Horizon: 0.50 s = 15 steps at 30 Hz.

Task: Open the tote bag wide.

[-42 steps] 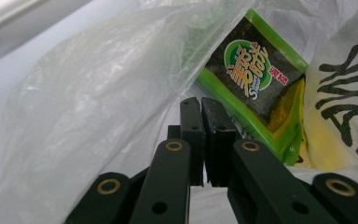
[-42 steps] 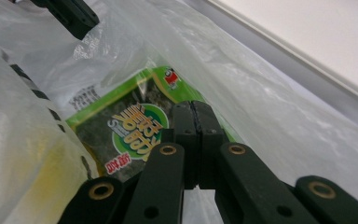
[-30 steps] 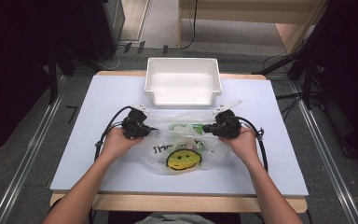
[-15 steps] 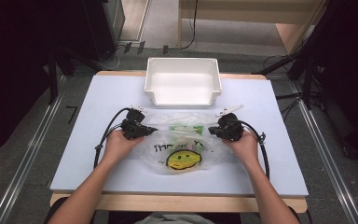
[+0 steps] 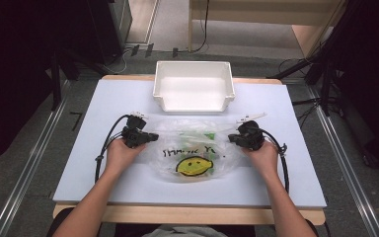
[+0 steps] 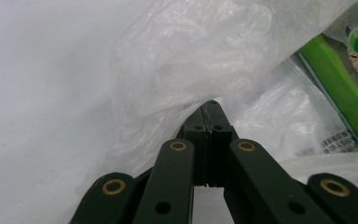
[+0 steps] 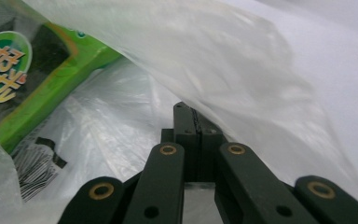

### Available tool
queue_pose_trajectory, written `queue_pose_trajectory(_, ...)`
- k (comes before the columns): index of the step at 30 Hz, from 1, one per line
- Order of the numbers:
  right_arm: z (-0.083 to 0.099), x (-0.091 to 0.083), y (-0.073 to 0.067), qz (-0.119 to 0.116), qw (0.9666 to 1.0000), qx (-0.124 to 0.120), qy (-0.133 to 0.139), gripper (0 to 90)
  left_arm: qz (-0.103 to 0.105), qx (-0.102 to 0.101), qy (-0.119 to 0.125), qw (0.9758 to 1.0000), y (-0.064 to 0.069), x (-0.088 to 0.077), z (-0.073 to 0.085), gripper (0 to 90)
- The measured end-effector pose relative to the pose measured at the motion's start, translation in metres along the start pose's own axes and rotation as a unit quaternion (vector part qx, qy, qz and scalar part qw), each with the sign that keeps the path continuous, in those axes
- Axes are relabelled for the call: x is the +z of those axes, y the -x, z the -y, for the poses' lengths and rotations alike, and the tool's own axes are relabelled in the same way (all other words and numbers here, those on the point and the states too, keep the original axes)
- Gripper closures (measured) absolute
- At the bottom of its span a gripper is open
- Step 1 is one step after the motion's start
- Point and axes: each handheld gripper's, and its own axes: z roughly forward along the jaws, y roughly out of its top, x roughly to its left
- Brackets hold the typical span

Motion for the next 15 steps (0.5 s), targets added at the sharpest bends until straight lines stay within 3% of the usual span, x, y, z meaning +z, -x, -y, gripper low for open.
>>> queue_pose_trajectory(1,0.001,0.0,0.0,0.004,1.0,0.002,0.001,90.0,0.0,0.0,0.0,1.0,0.0,0.0,0.0,90.0)
queue_pose_trajectory(4,0.005,-0.004,0.004,0.024,0.9996,0.012,0.005,90.0,-0.026,-0.005,0.004,0.9996,-0.003,-0.004,0.003,90.0)
queue_pose_trajectory(8,0.011,-0.008,0.012,0.039,0.9987,0.032,0.0,90.0,-0.031,-0.016,0.008,0.9994,-0.004,-0.006,0.005,90.0)
queue_pose_trajectory(12,0.017,-0.015,0.019,0.056,0.9971,0.051,-0.001,90.0,-0.02,-0.033,0.01,0.9992,-0.01,-0.008,0.007,90.0)
queue_pose_trajectory(15,0.023,-0.02,0.028,0.051,0.9961,0.072,0.002,90.0,-0.017,-0.039,0.008,0.9991,-0.011,-0.008,0.007,90.0)
